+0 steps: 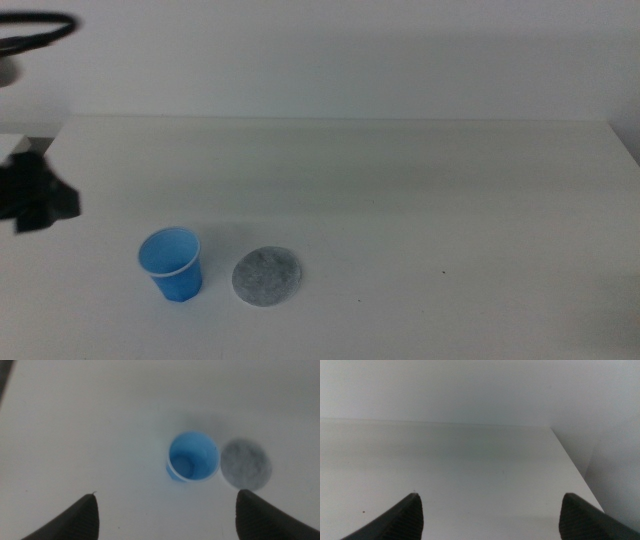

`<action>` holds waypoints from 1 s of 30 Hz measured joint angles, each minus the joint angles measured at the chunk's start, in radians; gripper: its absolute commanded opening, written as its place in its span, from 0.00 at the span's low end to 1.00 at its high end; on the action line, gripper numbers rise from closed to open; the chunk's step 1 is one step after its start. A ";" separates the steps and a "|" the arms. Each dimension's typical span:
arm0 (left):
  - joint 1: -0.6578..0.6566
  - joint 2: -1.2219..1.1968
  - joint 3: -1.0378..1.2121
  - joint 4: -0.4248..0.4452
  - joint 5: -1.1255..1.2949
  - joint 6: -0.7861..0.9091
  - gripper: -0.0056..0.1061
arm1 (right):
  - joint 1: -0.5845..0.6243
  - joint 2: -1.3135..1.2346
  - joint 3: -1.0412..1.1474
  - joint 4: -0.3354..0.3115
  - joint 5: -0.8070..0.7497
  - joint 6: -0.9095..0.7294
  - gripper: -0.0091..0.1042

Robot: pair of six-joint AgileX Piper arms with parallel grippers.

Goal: Place an empty cup on a cup mat.

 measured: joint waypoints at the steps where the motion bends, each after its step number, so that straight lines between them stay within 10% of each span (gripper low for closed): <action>1: 0.000 0.054 -0.031 -0.007 0.017 0.017 0.89 | 0.000 0.000 0.000 0.000 0.000 0.000 0.90; 19: -0.028 0.736 -0.144 -0.102 -0.026 0.115 0.86 | 0.000 0.000 0.000 0.000 0.000 0.000 0.90; 24: -0.028 0.806 -0.146 -0.102 -0.058 0.132 0.57 | 0.000 0.000 0.000 0.000 0.000 0.000 0.90; 28: -0.028 0.816 -0.146 -0.110 -0.071 0.132 0.07 | 0.000 0.000 0.000 0.000 0.000 0.000 0.90; 30: -0.028 0.816 -0.146 -0.114 -0.072 0.130 0.03 | 0.000 0.000 0.000 0.000 0.000 0.000 0.90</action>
